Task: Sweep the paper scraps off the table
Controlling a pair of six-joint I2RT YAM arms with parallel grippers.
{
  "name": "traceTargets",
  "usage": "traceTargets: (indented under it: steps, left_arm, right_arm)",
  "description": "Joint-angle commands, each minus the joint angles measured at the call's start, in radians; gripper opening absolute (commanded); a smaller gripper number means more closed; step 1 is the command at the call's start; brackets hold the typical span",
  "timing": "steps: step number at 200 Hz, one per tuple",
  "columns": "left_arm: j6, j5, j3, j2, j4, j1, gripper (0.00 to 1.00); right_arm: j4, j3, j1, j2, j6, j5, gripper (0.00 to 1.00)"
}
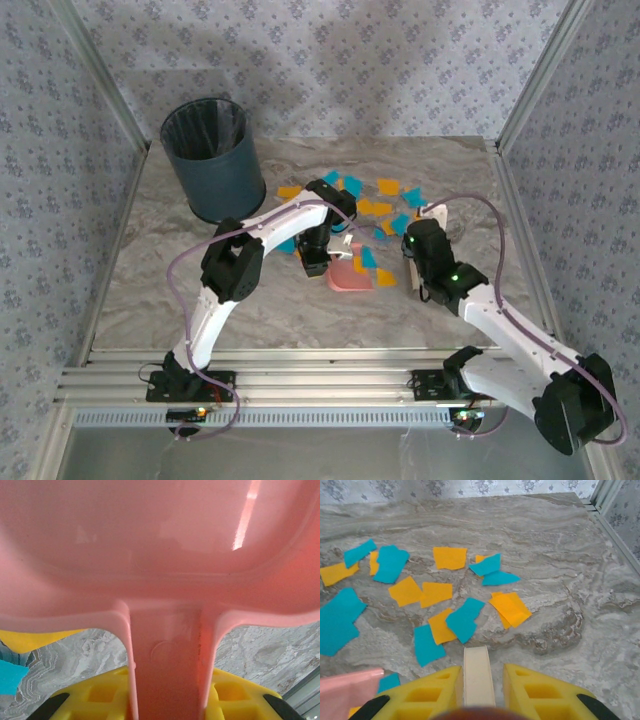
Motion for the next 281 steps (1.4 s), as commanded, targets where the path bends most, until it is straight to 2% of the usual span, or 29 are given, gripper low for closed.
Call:
traceTargets:
  steps: [1,94,129,208,281]
  left_arm:
    - [0.006,-0.006,-0.012,-0.023,-0.034,-0.004,0.0]
    - [0.001,0.013,-0.012,-0.012,-0.028,-0.005,0.0]
    - [0.001,0.012,-0.016,-0.014,-0.025,-0.006,0.0]
    - [-0.01,0.008,-0.03,-0.038,0.011,-0.003,0.0]
    - [-0.021,0.051,-0.175,-0.132,0.126,0.014,0.0]
  right_arm:
    - [0.014,-0.028,0.021,-0.008,0.024,0.066,0.0]
    - [0.227,-0.039,0.068,0.124,0.112,-0.158,0.0]
    - [0.237,-0.02,0.073,0.139,0.112,-0.224,0.0]
    - [0.211,-0.006,0.071,0.078,0.116,-0.28,0.0]
    - [0.186,-0.013,0.042,-0.001,0.144,-0.299,0.0]
